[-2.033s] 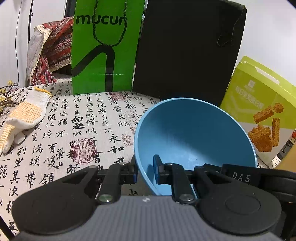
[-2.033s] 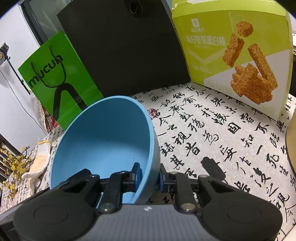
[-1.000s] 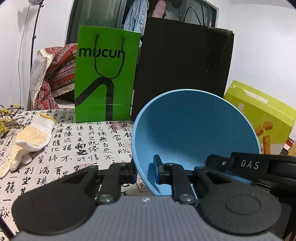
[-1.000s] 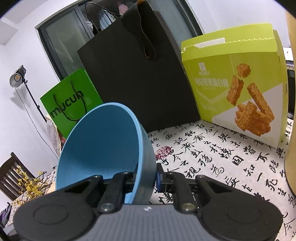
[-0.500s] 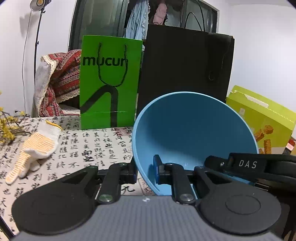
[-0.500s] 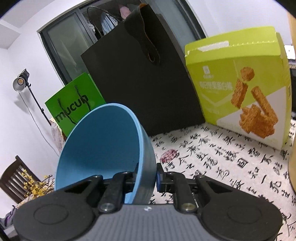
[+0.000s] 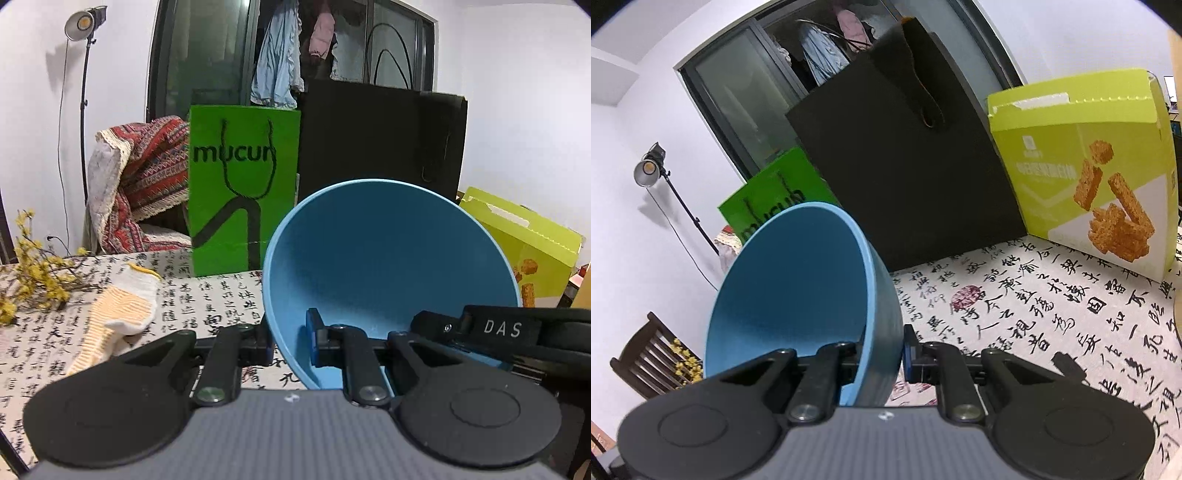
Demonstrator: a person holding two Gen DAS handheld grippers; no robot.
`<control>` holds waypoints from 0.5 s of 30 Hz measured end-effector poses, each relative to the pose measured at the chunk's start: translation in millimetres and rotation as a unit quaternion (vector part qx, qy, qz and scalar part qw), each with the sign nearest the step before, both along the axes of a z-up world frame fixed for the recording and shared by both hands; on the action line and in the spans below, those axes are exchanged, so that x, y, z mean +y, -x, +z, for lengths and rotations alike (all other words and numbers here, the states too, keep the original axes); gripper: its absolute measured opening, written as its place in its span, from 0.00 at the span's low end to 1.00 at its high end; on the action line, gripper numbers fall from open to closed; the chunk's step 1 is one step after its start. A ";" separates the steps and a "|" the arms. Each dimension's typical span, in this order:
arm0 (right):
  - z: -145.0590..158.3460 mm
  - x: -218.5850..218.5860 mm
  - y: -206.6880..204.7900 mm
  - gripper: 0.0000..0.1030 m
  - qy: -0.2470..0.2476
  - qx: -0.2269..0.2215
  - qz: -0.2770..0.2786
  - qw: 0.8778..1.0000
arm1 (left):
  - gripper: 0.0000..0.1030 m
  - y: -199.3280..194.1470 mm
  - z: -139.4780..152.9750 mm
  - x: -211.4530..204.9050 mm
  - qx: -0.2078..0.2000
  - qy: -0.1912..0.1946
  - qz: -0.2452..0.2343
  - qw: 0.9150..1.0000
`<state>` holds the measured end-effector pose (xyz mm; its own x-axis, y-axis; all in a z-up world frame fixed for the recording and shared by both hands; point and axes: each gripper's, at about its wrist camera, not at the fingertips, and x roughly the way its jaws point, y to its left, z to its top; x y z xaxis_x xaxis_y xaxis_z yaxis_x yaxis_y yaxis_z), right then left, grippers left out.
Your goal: Organize plates and bowls
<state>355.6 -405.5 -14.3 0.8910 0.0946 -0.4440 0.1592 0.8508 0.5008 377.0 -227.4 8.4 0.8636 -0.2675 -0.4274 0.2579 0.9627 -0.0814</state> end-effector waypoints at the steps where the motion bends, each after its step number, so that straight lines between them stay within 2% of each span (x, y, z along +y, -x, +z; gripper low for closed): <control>1: 2.4 2.7 2.4 0.14 0.001 -0.001 0.000 1.000 | 0.16 2.5 1.8 3.0 0.001 0.001 0.000 1.000; 15: 29.5 37.6 35.0 0.14 0.009 -0.009 0.007 1.000 | 0.16 28.8 23.8 42.1 0.009 0.028 0.009 1.000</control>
<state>320.6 -367.9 15.1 0.8978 0.0996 -0.4290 0.1376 0.8619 0.4881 348.2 -185.3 32.2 0.8613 -0.2755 -0.4270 0.2381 0.9611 -0.1399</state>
